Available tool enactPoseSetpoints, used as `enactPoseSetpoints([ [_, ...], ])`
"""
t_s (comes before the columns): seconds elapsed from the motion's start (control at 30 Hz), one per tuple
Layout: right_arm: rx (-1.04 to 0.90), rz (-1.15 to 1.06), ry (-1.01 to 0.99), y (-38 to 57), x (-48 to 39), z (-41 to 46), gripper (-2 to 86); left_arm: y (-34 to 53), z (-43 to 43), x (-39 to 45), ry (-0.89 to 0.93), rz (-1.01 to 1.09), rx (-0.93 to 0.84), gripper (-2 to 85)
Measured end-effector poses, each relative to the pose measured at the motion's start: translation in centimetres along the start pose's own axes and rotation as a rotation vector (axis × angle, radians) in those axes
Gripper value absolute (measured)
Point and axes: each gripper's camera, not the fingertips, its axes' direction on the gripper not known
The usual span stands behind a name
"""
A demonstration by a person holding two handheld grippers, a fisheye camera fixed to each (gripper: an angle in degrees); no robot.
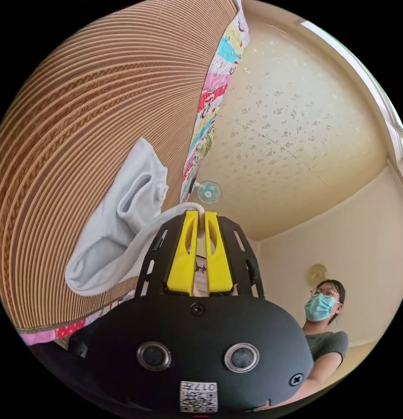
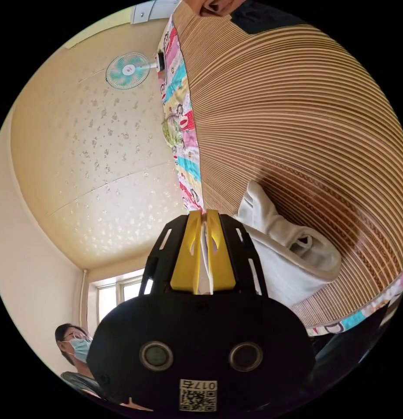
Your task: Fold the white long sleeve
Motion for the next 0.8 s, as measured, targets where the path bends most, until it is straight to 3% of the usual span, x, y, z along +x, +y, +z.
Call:
enactPoseSetpoints([
  [0.27,0.007,0.005,0.120,-5.7,2.0,8.8,2.1,-6.0,4.2,-3.8,-0.142,-0.055,0.055,3.4],
  [0.33,0.045,0.001,0.053,-6.1,2.9,8.8,1.8,-5.6,4.1,-4.5,-0.165,-0.012,0.091,7.3],
  [0.4,0.067,-0.029,0.111,-5.9,2.6,8.6,1.8,-4.5,3.5,-4.5,-0.177,0.042,0.116,13.4],
  [0.47,-0.076,-0.176,0.320,-5.2,0.9,10.4,1.9,-2.9,3.2,-4.2,-0.277,0.109,0.081,17.3],
  [0.53,-0.210,-0.352,0.498,-2.8,-0.8,12.5,1.8,0.1,3.3,-4.5,-0.518,0.188,-0.014,19.0],
  [0.63,-0.385,-0.607,0.736,3.4,-1.7,16.5,1.5,3.5,4.2,-7.6,-0.658,0.194,-0.154,20.2],
  [0.8,-0.557,-0.933,0.833,12.9,-0.3,22.9,0.8,6.7,6.8,-12.0,-0.734,0.214,-0.268,15.8],
])
